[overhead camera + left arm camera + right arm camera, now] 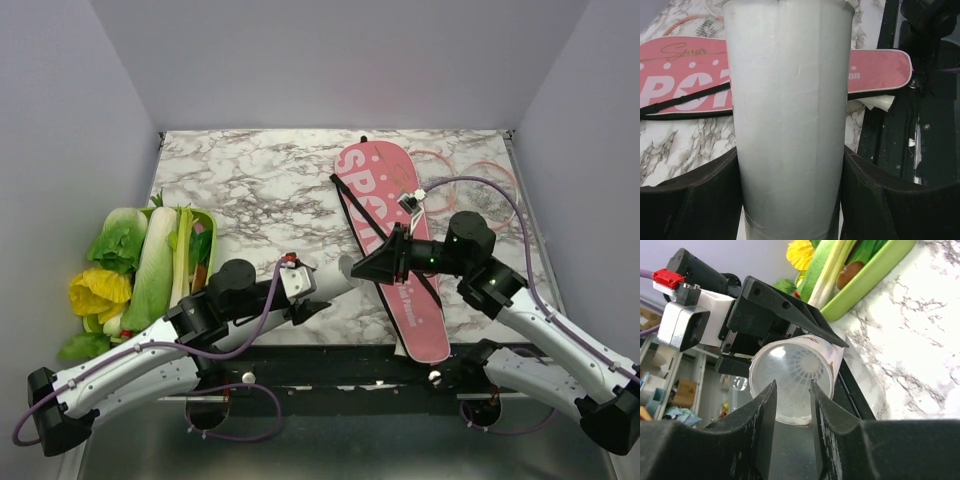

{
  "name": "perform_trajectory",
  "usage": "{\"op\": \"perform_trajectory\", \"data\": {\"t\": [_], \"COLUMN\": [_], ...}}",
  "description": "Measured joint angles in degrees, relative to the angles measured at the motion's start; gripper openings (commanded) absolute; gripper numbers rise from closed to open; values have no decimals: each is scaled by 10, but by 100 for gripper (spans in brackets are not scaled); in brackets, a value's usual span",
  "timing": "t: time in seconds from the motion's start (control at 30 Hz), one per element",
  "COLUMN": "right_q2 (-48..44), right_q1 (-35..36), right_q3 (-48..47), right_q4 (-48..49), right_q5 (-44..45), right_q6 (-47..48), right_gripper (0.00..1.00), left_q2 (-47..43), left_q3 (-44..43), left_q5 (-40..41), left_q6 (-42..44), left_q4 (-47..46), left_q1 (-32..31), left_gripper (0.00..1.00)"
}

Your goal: Pack up the badminton gear

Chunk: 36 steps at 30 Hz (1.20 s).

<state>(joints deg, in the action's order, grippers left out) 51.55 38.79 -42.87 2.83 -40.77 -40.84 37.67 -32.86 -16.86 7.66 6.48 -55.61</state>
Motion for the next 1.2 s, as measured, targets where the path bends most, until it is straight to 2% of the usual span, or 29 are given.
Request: {"op": "perform_trajectory", "data": {"t": [0.13, 0.33, 0.47, 0.5, 0.57, 0.77, 0.97, 1.07, 1.2], "right_q2": [-11, -44, -80, -87, -97, -123, -144, -159, -176], "right_q1": [2, 2, 2, 2, 2, 2, 2, 2, 2], "right_q3": [-45, -204, -251, -253, -249, -178, -119, -96, -73], "right_q4": [-78, -181, -203, -207, -219, -244, -255, -252, -243], "right_q5": [38, 139, 183, 190, 200, 219, 221, 221, 221], "right_q6": [20, 60, 80, 83, 86, 87, 77, 68, 61], "right_gripper": [42, 43, 43, 43, 43, 42, 40, 40, 40], "left_q2": [24, 133, 224, 236, 312, 501, 635, 713, 786], "left_q3": [-17, -127, -209, -220, -280, -454, -579, -676, -753], "left_q5": [21, 102, 110, 111, 114, 122, 118, 118, 122], "left_q6": [18, 63, 73, 73, 72, 69, 90, 128, 172], "left_q4": [-6, 1, 0, 0, 0, 20, -2, 0, -2], "left_q1": [0, 13, 99, 112, 178, 260, 298, 303, 309], "left_gripper": [0, 0, 0, 0, 0, 0, 0, 0, 0]}}
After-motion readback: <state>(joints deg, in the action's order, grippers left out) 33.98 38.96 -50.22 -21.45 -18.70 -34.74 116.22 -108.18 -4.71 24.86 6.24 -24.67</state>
